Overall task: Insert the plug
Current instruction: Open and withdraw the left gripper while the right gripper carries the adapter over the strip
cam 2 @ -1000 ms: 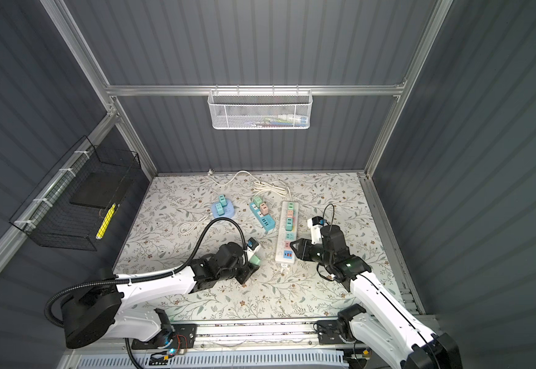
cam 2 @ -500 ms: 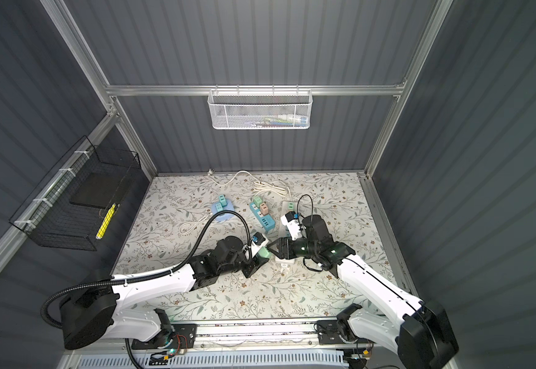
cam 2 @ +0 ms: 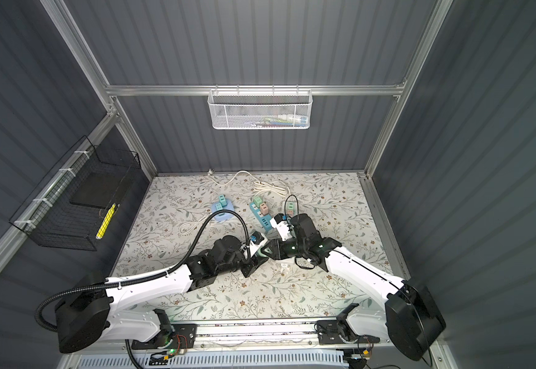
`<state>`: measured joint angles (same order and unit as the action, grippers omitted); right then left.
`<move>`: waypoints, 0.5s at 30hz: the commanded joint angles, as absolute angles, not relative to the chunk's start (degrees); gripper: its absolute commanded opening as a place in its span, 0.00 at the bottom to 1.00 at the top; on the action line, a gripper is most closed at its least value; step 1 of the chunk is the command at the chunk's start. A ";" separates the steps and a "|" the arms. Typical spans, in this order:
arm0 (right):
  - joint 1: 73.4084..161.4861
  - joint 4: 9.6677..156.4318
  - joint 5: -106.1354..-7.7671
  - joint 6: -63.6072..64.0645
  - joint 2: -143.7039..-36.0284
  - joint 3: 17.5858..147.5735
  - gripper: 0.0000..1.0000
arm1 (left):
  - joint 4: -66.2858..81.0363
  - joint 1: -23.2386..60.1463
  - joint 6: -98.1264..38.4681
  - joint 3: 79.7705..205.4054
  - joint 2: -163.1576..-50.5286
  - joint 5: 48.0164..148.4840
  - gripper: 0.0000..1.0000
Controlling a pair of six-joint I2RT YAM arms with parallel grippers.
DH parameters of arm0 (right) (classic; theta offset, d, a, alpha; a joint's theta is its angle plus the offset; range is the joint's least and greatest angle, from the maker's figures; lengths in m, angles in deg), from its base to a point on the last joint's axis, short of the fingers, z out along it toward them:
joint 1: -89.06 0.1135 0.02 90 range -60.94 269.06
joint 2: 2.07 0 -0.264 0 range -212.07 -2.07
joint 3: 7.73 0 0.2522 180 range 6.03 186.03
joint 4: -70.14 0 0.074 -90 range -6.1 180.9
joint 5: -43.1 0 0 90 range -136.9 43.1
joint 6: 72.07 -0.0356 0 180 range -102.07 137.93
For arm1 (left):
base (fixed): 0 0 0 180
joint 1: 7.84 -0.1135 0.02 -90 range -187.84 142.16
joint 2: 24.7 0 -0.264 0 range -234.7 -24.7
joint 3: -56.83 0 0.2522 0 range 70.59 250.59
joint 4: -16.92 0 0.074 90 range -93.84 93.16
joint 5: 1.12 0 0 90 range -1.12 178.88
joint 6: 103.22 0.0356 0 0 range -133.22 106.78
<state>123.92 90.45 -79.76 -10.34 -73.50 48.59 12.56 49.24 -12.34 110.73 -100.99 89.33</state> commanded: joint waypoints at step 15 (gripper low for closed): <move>124.20 92.73 -41.80 -10.07 -66.52 46.46 0.19 | 15.36 49.38 -32.34 104.52 -89.13 59.55 1.00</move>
<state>124.22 92.22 -60.00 -10.28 -68.28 47.83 13.90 49.24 -23.16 107.36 -91.94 72.10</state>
